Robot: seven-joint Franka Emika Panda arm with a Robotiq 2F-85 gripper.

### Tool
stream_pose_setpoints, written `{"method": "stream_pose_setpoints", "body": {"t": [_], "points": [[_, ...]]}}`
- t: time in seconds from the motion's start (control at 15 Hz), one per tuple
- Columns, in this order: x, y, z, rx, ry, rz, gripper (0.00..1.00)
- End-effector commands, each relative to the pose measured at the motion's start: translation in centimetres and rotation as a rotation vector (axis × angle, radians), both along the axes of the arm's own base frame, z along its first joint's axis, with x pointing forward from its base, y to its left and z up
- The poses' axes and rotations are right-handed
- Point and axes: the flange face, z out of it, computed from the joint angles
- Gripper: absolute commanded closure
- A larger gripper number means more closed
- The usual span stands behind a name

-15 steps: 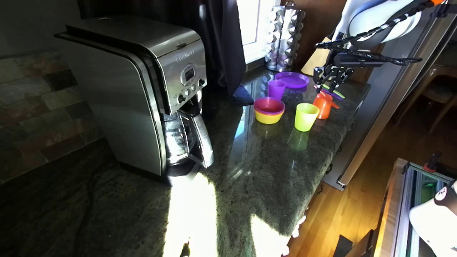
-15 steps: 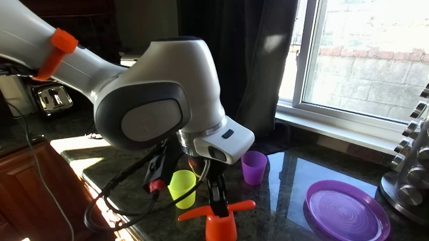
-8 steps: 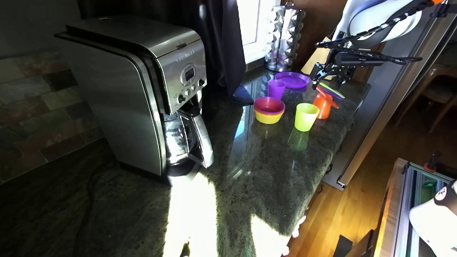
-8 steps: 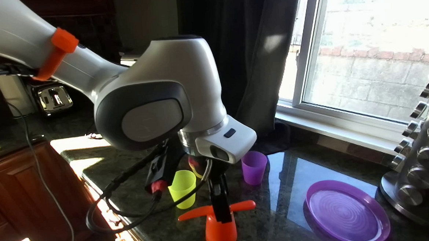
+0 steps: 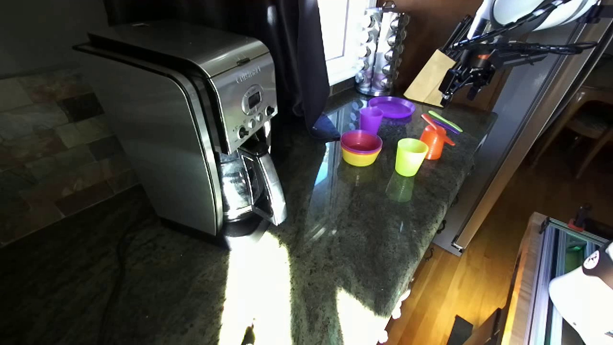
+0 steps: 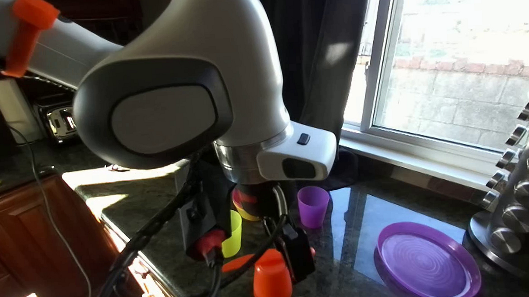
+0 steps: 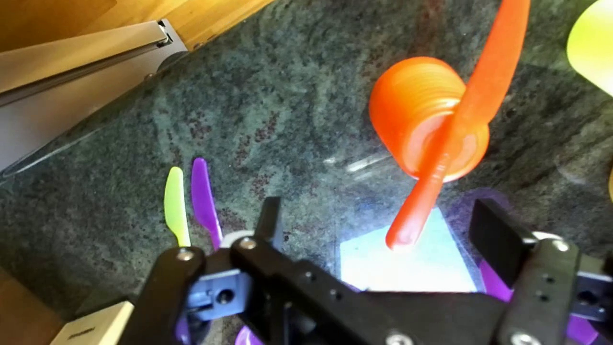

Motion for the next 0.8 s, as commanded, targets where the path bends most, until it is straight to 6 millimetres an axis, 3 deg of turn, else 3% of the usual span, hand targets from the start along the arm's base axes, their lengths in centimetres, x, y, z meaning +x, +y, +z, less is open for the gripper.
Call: {"method": "stream_pose_setpoints", "body": {"t": [0.0, 0.27, 0.73], "points": [[-1.7, -0.5, 2.2, 0.019, 0.017, 0.135, 0.0], [-2.7, -0.5, 3.4, 0.031, 0.01, 0.196, 0.0], [-2.8, 0.7, 5.1, 0.101, -0.102, 0.083, 0.0]]}}
